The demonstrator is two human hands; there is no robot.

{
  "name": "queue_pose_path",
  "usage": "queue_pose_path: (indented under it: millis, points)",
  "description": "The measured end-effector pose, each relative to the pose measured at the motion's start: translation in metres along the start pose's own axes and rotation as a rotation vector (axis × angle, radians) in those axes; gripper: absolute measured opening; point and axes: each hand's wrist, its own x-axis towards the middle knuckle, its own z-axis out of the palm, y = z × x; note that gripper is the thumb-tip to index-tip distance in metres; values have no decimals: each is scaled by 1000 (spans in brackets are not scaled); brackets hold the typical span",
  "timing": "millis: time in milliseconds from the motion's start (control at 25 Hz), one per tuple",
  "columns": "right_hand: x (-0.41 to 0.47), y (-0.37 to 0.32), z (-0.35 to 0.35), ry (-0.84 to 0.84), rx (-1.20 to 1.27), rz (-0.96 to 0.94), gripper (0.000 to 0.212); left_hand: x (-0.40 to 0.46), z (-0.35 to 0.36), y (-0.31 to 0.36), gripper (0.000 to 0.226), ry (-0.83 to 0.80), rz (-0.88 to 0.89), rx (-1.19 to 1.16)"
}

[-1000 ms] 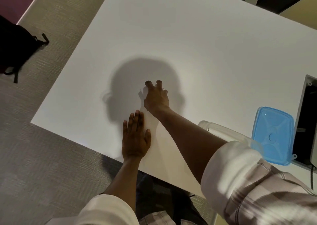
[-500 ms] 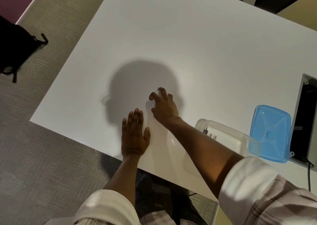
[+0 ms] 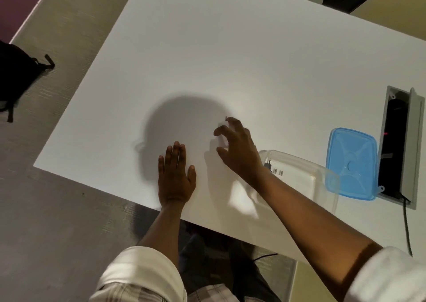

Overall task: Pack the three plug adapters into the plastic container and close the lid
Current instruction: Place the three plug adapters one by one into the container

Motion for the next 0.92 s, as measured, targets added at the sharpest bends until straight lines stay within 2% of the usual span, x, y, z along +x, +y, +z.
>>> queue_pose_path:
  millis: [80, 240, 440, 600, 920]
  points:
    - [-17, 1, -21, 85, 48, -10, 38, -1, 0, 1, 67, 0, -2, 4]
    - [-70, 14, -59, 183, 92, 91, 41, -4, -1, -2, 67, 16, 3, 13]
    - [-137, 48, -73, 262, 156, 223, 43, -5, 2, 1, 65, 23, 36, 48]
    - [-171, 76, -65, 210, 119, 345, 46, -7, 2, 7, 64, -8, 46, 49]
    - [-183, 116, -55, 79, 2, 407, 46, -16, 14, 59, 64, -110, 219, 52]
